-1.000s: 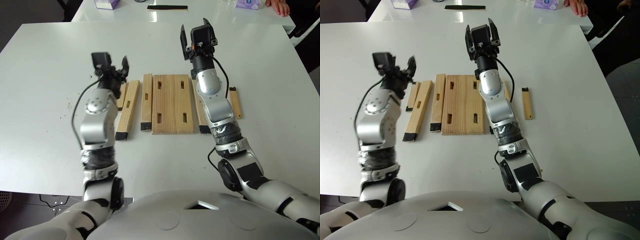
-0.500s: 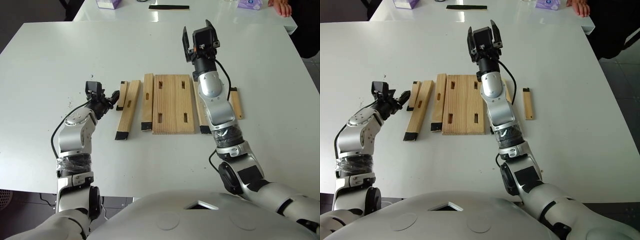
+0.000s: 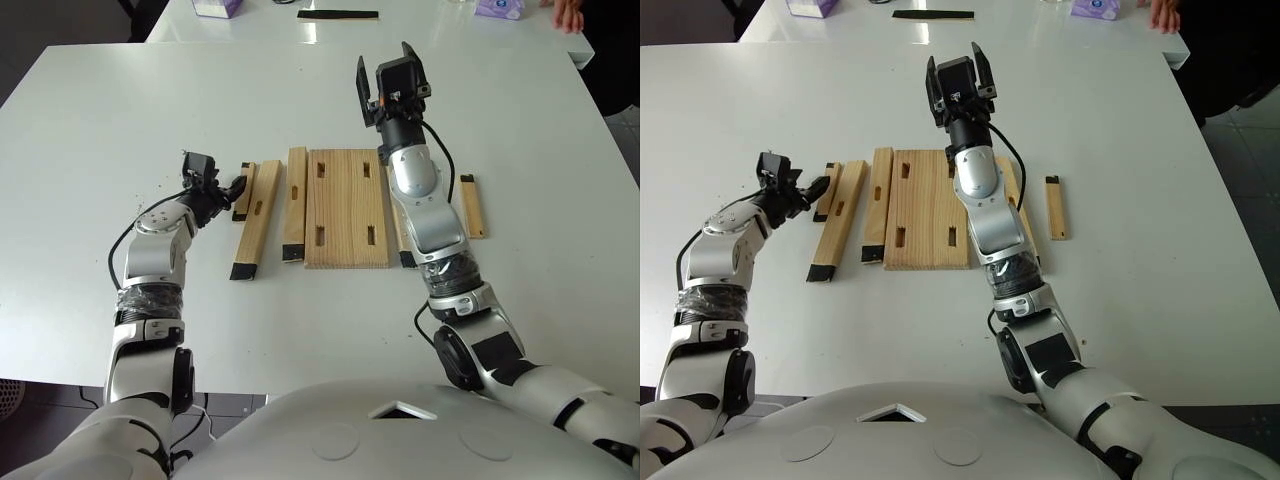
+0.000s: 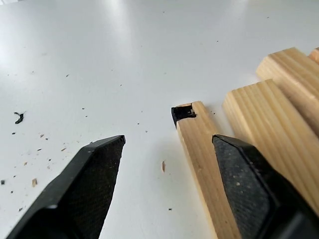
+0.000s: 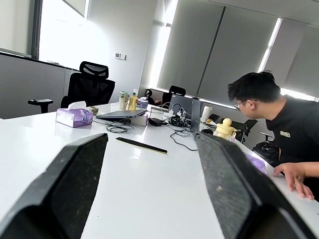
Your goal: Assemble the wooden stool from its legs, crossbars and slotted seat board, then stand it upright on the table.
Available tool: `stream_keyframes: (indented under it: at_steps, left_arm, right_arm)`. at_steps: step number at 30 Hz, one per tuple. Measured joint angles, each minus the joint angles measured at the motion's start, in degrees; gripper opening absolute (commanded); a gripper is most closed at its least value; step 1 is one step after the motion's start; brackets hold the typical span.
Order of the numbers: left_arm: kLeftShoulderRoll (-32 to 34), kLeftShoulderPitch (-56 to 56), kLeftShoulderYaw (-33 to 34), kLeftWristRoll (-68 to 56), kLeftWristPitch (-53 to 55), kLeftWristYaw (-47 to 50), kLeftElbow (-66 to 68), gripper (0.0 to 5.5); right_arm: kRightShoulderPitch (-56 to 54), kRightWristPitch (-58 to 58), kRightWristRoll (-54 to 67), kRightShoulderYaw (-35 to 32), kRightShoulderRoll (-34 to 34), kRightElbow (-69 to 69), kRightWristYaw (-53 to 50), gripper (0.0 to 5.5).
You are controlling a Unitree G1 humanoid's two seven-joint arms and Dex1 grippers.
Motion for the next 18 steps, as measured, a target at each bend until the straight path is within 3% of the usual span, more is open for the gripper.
stream_keyframes:
  at_steps: [18]
  left_arm:
    - [-0.25,3.72,-2.28,0.65,1.36,-0.07,-4.42,3.28]
  right_arm:
    - [0.00,0.01,0.03,-0.05,0.09,0.00,0.40,3.21]
